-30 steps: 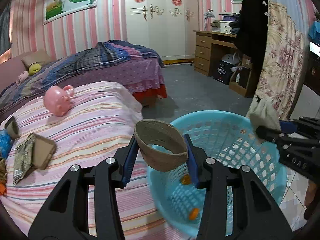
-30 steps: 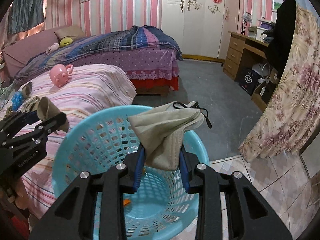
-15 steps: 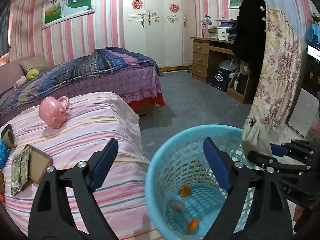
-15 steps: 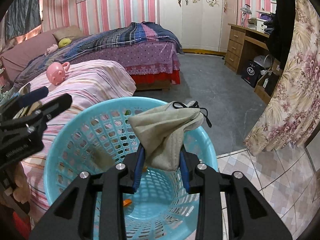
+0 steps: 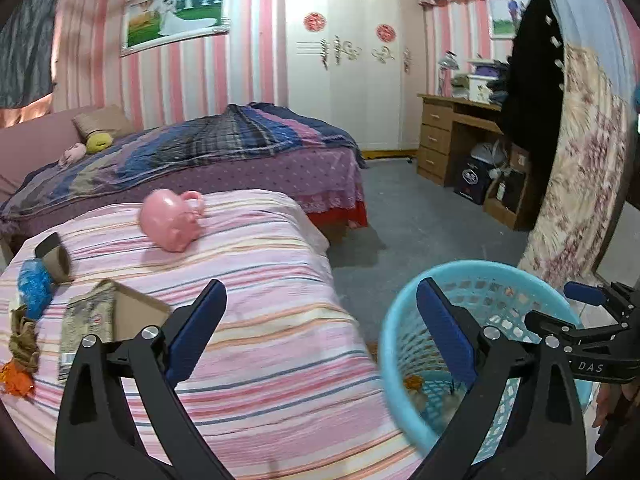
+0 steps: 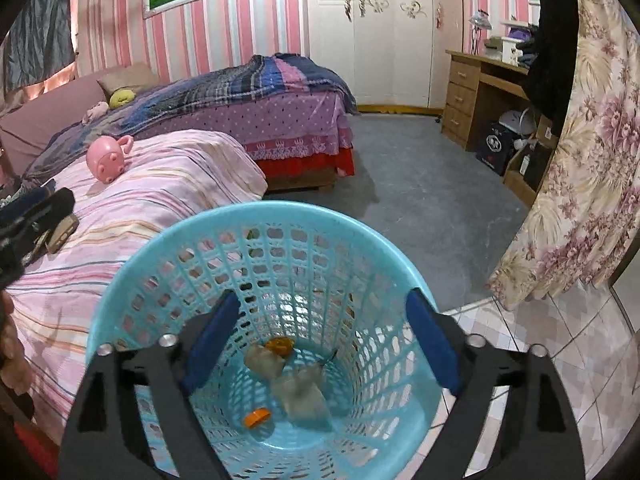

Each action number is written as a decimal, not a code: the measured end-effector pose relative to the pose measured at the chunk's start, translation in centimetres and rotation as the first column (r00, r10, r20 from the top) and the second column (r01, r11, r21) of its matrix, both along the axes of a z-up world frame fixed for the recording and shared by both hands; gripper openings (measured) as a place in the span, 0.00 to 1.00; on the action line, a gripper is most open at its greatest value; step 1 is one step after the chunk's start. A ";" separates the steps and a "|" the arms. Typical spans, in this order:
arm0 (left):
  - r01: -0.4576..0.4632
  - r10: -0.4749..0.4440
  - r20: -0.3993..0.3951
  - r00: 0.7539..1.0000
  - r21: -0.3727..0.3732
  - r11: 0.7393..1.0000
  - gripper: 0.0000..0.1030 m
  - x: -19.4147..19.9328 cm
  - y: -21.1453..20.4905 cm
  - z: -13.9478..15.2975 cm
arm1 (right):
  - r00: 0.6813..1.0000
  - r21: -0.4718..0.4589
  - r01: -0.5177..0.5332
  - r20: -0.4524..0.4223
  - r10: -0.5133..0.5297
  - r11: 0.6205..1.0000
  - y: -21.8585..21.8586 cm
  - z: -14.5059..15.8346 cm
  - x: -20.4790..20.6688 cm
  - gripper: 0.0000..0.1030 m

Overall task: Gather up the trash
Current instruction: 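Carry the cup and cloth to the blue basket and open both grippers, then move the left gripper back over the bed and grasp the orange snack bag, then grasp the beige snack packet with the right gripper, then carry the orange bag and beige packet over the blue basket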

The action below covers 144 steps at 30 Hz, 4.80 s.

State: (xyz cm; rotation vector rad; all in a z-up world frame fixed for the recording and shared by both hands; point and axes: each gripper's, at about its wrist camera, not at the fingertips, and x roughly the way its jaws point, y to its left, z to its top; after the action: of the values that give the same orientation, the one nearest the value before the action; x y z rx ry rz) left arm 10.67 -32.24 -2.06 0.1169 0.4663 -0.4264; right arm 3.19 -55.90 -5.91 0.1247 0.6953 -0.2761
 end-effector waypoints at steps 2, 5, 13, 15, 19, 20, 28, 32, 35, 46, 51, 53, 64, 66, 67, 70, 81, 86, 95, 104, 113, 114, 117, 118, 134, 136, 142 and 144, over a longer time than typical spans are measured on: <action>-0.022 0.022 0.013 1.000 -0.011 1.000 0.91 0.0 1.4 0.7 | 1.000 -0.011 -0.003 0.005 0.003 1.000 0.4 0.2 0.1 0.82; -0.060 0.060 0.038 0.997 -0.013 0.998 0.92 -0.3 3.8 1.6 | 1.000 -0.030 -0.006 0.011 0.006 1.000 1.5 0.7 0.4 0.82; -0.176 0.177 0.101 0.979 -0.019 0.984 0.94 -1.0 11.2 3.5 | 0.995 -0.095 -0.041 0.082 0.049 0.995 6.1 3.3 0.7 0.89; -0.203 0.204 0.101 0.974 -0.025 0.979 0.94 -1.0 13.1 3.7 | 0.994 -0.099 -0.049 0.096 0.059 0.994 7.2 3.8 0.8 0.89; -0.263 0.264 0.087 0.961 -0.032 0.964 0.95 -0.9 17.4 3.7 | 0.990 -0.106 -0.075 0.115 0.087 0.992 9.6 4.5 1.5 0.89; -0.278 0.280 0.083 0.957 -0.030 0.960 0.95 -0.8 18.6 3.6 | 0.988 -0.105 -0.091 0.116 0.103 0.990 10.6 4.6 1.9 0.89; -0.409 0.409 0.023 0.912 0.006 0.912 0.94 1.1 27.6 1.5 | 0.975 -0.139 -0.202 0.068 0.213 0.969 17.1 4.6 4.4 0.89; -0.452 0.453 -0.029 0.891 0.030 0.891 0.94 2.2 31.3 -0.3 | 0.967 -0.146 -0.233 0.067 0.244 0.962 19.2 4.5 5.0 0.89; -0.468 0.471 -0.077 0.879 0.058 0.882 0.94 3.0 33.4 -1.9 | 0.962 -0.150 -0.251 0.068 0.263 0.956 21.0 4.3 5.6 0.89; -0.412 0.438 -0.246 0.865 0.149 0.899 0.93 5.5 35.1 -6.5 | 0.954 -0.110 -0.285 0.062 0.293 0.952 24.8 4.0 7.8 0.89; -0.339 0.382 -0.319 0.868 0.182 0.923 0.79 6.3 34.0 -7.5 | 0.951 -0.100 -0.296 0.061 0.303 0.950 25.7 3.9 8.5 0.89; -0.319 0.355 -0.320 0.878 0.159 0.934 0.66 6.0 34.1 -7.4 | 0.950 -0.097 -0.299 0.060 0.305 0.949 26.0 3.8 8.8 0.89; -0.313 0.330 -0.249 0.910 0.106 0.944 0.18 4.1 35.1 -6.0 | 0.942 -0.075 -0.324 0.062 0.329 0.943 27.8 3.5 9.8 0.89; -0.333 0.348 -0.222 0.911 0.100 0.938 0.18 3.8 35.9 -5.2 | 0.940 -0.071 -0.330 0.062 0.335 0.941 28.3 3.4 10.0 0.89; -0.347 0.360 -0.209 0.909 0.096 0.933 0.18 3.6 36.5 -4.6 | 0.939 -0.070 -0.335 0.061 0.339 0.940 28.7 3.3 10.2 0.89; -0.386 0.396 -0.167 0.903 0.090 0.918 0.18 3.4 37.8 -3.4 | 0.935 -0.066 -0.347 0.057 0.351 0.936 29.6 3.0 10.7 0.89; -0.495 0.500 -0.110 0.859 0.071 0.866 0.18 4.4 41.8 -1.5 | 0.920 0.006 -0.392 0.008 0.392 0.920 33.7 1.2 13.5 0.89; -0.513 0.520 -0.089 0.849 0.094 0.853 0.18 4.6 42.8 -1.5 | 0.918 0.042 -0.395 -0.029 0.396 0.918 35.3 0.1 15.3 0.89; -0.530 0.537 -0.083 0.840 0.090 0.843 0.18 4.8 43.7 -1.3 | 0.907 0.051 -0.402 -0.115 0.405 0.914 36.7 -1.8 17.6 0.88; -0.524 0.531 -0.074 0.844 0.093 0.847 0.18 4.7 42.8 -1.1 | 0.896 0.034 -0.423 -0.133 0.424 0.905 37.3 -2.2 17.9 0.47; -0.517 0.522 -0.049 0.852 0.088 0.852 0.18 3.9 41.4 0.2 | 0.889 0.090 -0.451 -0.041 0.455 0.888 35.9 -0.6 17.2 0.10; -0.515 0.520 -0.046 0.853 0.088 0.853 0.18 3.7 41.2 0.3 | 0.886 0.087 -0.458 -0.033 0.462 0.885 35.8 -0.4 17.0 0.09; -0.506 0.511 -0.035 0.859 0.088 0.858 0.18 3.3 40.5 0.8 | 0.883 0.081 -0.468 -0.003 0.470 0.880 35.4 0.4 16.4 0.08; -0.503 0.507 -0.032 0.861 0.087 0.860 0.18 3.2 40.2 1.0 | 0.882 0.081 -0.471 0.017 0.471 0.879 35.1 0.9 16.0 0.08; -0.461 0.462 0.002 0.887 0.088 0.883 0.18 1.8 35.6 2.8 | 0.883 0.060 -0.464 0.109 0.456 0.884 31.1 4.3 13.0 0.06; -0.457 0.458 0.000 0.889 0.085 0.886 0.18 1.7 35.1 2.9 | 0.883 0.056 -0.464 0.113 0.456 0.884 30.7 4.6 12.8 0.06; -0.440 0.441 0.009 0.897 0.087 0.894 0.18 1.5 33.4 3.3 | 0.887 0.054 -0.453 0.128 0.444 0.890 29.3 4.9 12.1 0.06; -0.435 0.435 0.010 0.900 0.085 0.897 0.18 1.5 32.8 3.5 | 0.888 0.056 -0.449 0.133 0.439 0.892 28.8 5.0 11.9 0.06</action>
State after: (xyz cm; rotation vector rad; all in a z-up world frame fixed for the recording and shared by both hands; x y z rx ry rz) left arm 12.12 0.59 1.44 0.0891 0.5036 0.0352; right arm 15.13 -27.12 -0.86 0.0585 0.5992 0.2027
